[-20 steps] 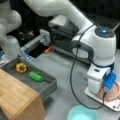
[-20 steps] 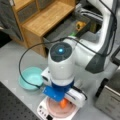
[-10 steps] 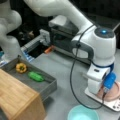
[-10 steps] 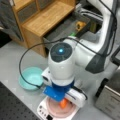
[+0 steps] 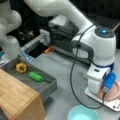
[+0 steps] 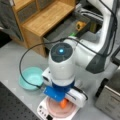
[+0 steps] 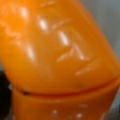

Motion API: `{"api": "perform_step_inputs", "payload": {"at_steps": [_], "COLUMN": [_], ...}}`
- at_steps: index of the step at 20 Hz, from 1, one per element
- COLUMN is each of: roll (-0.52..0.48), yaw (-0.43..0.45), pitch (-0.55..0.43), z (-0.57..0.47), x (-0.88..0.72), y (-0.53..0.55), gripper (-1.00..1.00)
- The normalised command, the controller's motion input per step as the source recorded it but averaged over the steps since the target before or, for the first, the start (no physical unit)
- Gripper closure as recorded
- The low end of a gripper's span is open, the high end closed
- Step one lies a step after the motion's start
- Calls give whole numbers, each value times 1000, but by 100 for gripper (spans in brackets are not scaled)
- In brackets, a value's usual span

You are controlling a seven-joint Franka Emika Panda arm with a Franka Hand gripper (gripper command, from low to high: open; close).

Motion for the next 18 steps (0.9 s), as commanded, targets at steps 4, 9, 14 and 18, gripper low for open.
{"api": "perform_step_inputs", "payload": {"at_steps": [4,9,14,18], "roll": [-187,-184,-173,-154], "yaw": [64,68,77,88], "pitch": [-43,-39,-18,20], "z": [-38,-19,57,157], "x": [-72,-82,-108,-136], "y": [57,56,36,11], "gripper": [100,100,100,100]}}
